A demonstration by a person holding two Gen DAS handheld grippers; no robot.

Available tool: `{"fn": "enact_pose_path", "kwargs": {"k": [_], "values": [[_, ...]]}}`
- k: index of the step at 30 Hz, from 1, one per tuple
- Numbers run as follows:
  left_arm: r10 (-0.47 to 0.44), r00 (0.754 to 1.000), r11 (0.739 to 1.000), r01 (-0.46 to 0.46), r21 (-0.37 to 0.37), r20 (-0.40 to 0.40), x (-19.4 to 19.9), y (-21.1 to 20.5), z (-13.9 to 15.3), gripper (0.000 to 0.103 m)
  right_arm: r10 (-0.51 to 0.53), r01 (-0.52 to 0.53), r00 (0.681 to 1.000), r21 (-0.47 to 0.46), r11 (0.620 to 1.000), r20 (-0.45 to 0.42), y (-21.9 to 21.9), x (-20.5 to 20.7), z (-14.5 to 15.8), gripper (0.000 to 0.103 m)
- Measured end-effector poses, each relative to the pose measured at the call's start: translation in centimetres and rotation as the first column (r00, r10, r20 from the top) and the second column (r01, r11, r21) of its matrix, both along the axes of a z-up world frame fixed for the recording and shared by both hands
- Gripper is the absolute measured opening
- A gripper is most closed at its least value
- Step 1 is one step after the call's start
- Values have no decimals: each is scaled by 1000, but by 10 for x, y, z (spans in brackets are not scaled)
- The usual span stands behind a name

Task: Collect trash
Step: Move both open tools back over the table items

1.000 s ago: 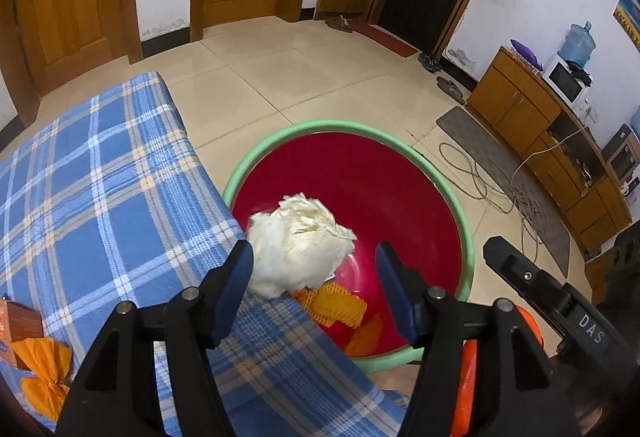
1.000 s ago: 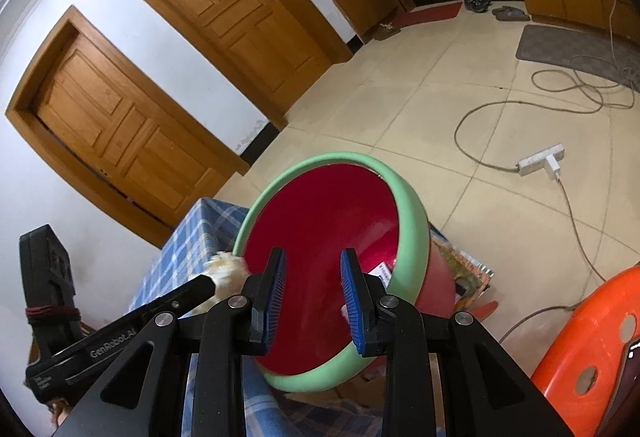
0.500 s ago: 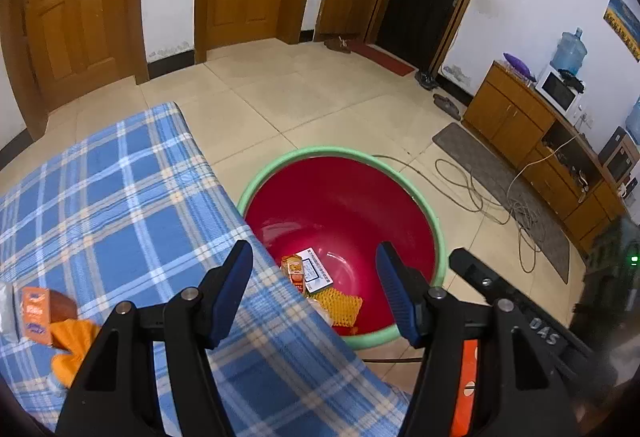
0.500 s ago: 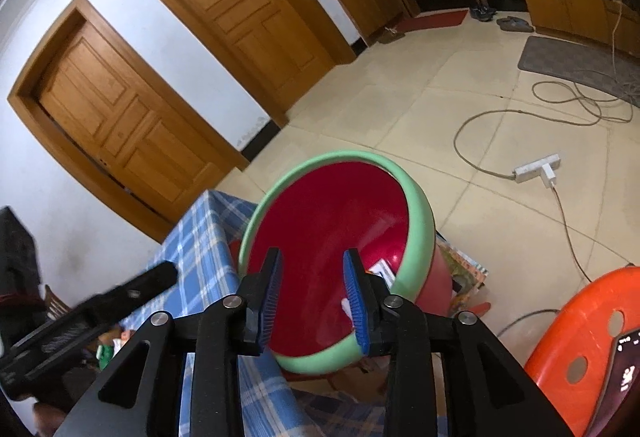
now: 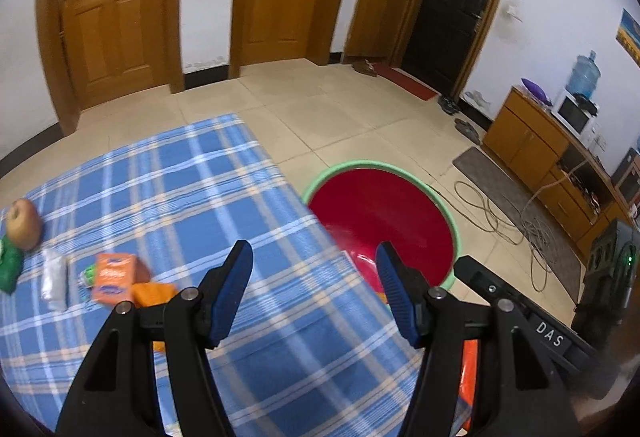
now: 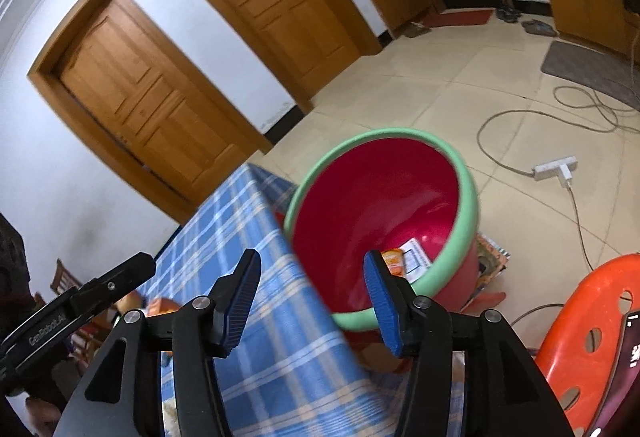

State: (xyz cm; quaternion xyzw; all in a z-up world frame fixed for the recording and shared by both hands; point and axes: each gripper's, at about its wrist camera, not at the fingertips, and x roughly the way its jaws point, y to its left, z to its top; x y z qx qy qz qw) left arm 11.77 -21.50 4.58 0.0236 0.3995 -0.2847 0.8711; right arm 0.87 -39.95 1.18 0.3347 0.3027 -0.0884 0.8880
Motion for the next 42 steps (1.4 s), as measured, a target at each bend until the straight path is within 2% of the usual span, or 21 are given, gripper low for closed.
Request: {"fn": "enact_pose_path", "kwargs": {"k": [9, 20, 25, 31, 39, 42], "values": [[101, 995, 995, -101, 5, 17, 4, 68, 0, 64, 87, -87, 996, -26, 996, -23, 42, 9, 4, 58], [254, 967, 964, -256, 70, 33, 28, 147, -14, 64, 134, -137, 989, -50, 989, -59, 76, 21, 0, 58], [345, 939, 931, -343, 120, 7, 53, 184, -35, 64, 146, -151, 985, -53, 987, -88, 85, 26, -7, 58], [386, 922, 907, -378, 185, -11, 80, 207, -66, 64, 153, -158, 983, -48, 986, -100, 92, 31, -16, 58], [401, 913, 904, -380, 196, -78, 107, 216, -102, 64, 157, -163, 980, -47, 985, -121, 96, 37, -24, 58], [401, 909, 908, -378, 180, -112, 113, 218, -112, 51, 155, -163, 979, -47, 986, -129, 96, 38, -25, 58]]}}
